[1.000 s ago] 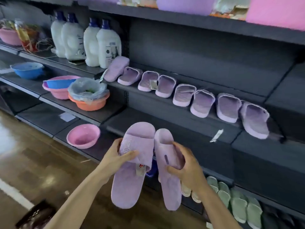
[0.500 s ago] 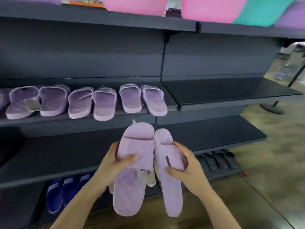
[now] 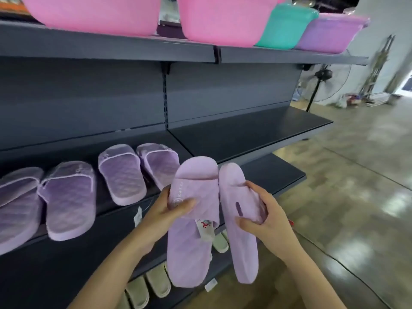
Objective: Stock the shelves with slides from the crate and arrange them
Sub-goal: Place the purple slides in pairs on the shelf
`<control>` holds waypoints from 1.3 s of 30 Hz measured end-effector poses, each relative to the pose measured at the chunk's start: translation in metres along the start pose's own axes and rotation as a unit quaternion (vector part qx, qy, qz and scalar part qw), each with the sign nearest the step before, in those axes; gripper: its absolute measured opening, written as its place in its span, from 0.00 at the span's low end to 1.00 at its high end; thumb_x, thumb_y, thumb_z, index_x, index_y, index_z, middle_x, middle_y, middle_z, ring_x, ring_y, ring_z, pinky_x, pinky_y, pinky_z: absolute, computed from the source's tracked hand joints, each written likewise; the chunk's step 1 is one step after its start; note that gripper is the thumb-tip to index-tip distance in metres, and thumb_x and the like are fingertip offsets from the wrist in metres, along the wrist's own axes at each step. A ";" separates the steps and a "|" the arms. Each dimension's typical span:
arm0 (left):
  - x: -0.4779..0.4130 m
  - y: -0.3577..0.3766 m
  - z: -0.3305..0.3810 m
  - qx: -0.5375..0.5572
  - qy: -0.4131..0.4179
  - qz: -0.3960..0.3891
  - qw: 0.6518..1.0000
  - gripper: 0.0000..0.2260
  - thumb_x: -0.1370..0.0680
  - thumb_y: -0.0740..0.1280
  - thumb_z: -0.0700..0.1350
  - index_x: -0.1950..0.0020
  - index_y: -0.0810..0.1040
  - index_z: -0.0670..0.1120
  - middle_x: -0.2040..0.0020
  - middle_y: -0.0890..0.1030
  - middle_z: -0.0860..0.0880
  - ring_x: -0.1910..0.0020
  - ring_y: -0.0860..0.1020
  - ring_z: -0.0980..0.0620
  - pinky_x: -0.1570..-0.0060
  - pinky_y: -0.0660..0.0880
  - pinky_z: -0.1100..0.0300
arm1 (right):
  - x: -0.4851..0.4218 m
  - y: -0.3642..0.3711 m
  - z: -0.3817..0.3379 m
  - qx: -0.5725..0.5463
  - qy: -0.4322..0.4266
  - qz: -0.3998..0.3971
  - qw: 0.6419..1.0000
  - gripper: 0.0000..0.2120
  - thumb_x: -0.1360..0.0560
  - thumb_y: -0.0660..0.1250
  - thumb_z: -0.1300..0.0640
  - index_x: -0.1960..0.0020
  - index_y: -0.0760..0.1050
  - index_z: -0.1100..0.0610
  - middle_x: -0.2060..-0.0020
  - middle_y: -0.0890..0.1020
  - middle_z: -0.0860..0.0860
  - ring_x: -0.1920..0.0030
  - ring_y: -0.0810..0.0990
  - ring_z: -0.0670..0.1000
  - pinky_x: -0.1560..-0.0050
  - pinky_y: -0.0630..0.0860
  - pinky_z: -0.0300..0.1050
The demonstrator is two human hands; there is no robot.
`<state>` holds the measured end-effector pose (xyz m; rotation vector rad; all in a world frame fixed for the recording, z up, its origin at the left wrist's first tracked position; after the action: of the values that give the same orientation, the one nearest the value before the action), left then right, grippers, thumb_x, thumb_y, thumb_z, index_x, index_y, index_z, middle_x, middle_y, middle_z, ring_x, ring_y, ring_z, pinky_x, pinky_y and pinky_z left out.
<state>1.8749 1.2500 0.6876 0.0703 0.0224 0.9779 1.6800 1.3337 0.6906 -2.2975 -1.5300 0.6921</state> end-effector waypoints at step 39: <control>-0.273 -0.019 -0.013 -0.065 -0.061 0.448 0.889 0.07 0.22 0.62 0.44 0.52 0.76 0.41 0.58 0.76 0.43 0.57 0.75 0.45 0.60 0.69 0.57 | -0.353 0.008 0.078 0.322 -0.064 -0.100 0.939 0.28 0.28 0.60 0.37 0.31 0.65 0.48 0.37 0.72 0.53 0.37 0.69 0.58 0.38 0.62 0.52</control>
<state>1.7380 1.0137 0.6699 0.0133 -0.2107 1.8995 1.5315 1.0043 0.7018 -1.6134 -1.3022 1.1042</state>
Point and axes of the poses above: each hand's wrist, its own x-axis away from the middle knuckle, its own y-axis out of the palm, z = x × y, the point moved 9 cm from there along -x, towards the middle knuckle
